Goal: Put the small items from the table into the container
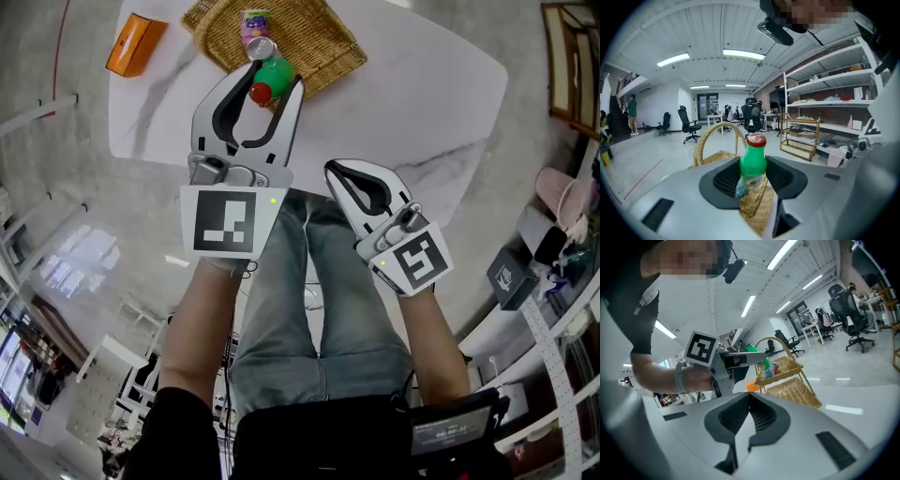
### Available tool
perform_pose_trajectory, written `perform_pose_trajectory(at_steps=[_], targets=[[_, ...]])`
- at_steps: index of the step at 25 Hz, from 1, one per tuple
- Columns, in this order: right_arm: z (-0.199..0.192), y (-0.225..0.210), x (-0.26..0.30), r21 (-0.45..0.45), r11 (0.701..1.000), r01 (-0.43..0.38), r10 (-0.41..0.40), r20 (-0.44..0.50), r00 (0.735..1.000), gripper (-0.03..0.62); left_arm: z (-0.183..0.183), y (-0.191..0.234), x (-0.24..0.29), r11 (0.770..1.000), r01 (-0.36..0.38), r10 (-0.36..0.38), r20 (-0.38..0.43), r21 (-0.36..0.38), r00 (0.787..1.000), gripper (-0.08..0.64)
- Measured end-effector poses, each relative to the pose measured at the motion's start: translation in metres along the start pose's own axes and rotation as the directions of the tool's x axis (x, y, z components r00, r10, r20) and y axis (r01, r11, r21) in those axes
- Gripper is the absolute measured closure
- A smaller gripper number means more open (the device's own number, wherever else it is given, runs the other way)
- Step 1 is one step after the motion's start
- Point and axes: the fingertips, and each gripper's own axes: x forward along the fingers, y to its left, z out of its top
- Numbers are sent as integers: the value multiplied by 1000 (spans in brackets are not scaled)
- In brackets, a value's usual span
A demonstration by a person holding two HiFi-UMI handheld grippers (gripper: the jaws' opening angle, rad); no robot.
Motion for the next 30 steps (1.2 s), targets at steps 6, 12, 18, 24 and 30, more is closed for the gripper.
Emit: perform_pose_trajectory(at_steps=[6, 12, 18, 24, 30], targets=[[-4, -5, -1, 22, 1000, 10, -10, -9, 1000, 583, -17, 2, 4, 1000, -17, 17, -42, 0, 999, 388], [-7, -8, 1, 11, 1000, 9, -9, -10, 1000, 583, -33, 11, 7, 999, -33, 32, -76, -12, 997, 388], [-10, -9, 2, 16, 1000, 15, -15, -16, 1000, 583, -43, 18, 12, 998, -44, 40, -92, -34, 995, 388], [-14, -8, 4, 42, 999, 29, -28, -31, 999, 583, -46, 26, 19, 997, -43, 38, -69, -71, 997, 388], [-14, -8, 5, 29, 999, 34, -33, -29, 999, 583, -46, 24, 17, 997, 2, -5, -38, -74, 999, 388]])
